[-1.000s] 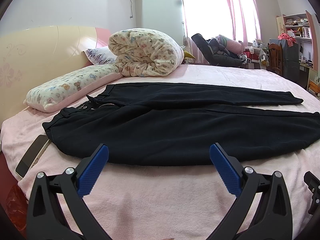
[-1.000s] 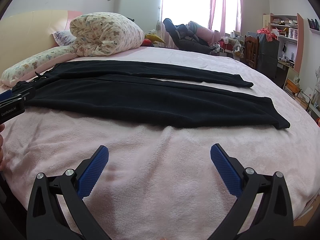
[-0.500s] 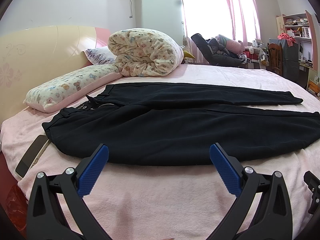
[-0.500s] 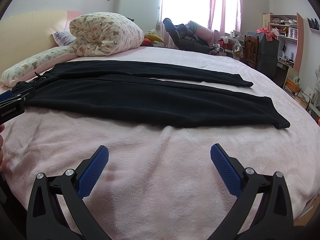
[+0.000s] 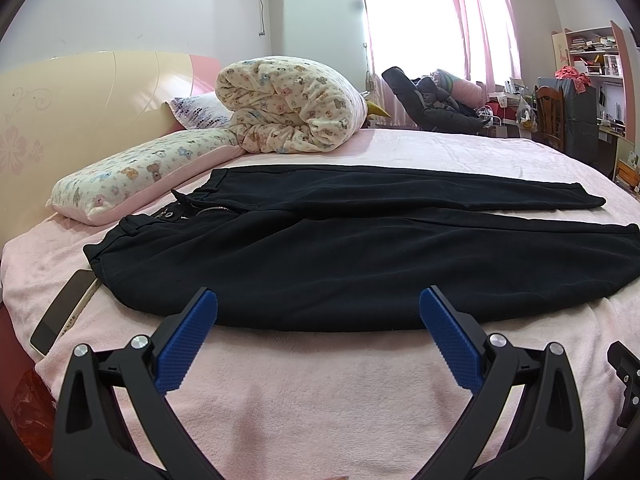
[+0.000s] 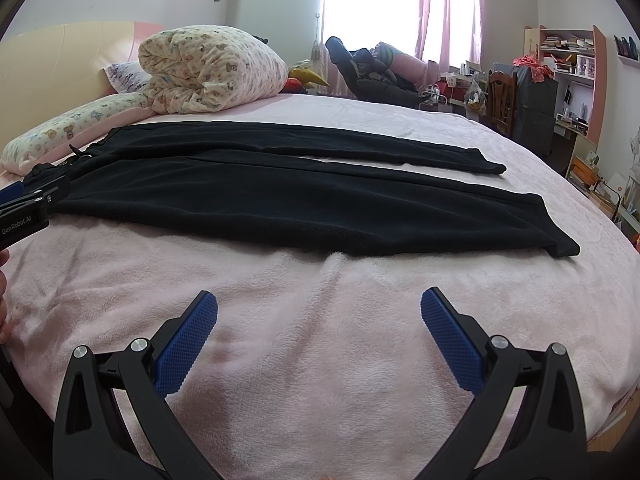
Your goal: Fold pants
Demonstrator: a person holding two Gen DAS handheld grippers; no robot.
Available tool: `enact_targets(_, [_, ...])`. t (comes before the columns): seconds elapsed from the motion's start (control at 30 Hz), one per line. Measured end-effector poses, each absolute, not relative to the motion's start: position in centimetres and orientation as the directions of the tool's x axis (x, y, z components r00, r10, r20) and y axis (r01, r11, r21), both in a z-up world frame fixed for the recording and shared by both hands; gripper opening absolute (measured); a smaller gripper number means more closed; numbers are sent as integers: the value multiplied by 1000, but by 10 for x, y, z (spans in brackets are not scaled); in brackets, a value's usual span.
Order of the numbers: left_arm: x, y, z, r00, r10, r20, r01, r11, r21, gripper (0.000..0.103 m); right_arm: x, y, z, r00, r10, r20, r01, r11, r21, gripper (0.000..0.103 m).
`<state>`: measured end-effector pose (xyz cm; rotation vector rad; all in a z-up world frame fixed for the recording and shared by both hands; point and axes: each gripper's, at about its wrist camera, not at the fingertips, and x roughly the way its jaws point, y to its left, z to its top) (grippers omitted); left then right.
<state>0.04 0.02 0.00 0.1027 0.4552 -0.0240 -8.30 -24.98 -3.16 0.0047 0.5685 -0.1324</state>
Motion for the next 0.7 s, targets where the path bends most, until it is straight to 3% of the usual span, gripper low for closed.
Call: enact_targets(0.7, [-2, 0, 0, 897, -2, -441, 47, 995, 91, 101, -81, -252, -34, 834, -122, -537, 126, 992, -29, 102])
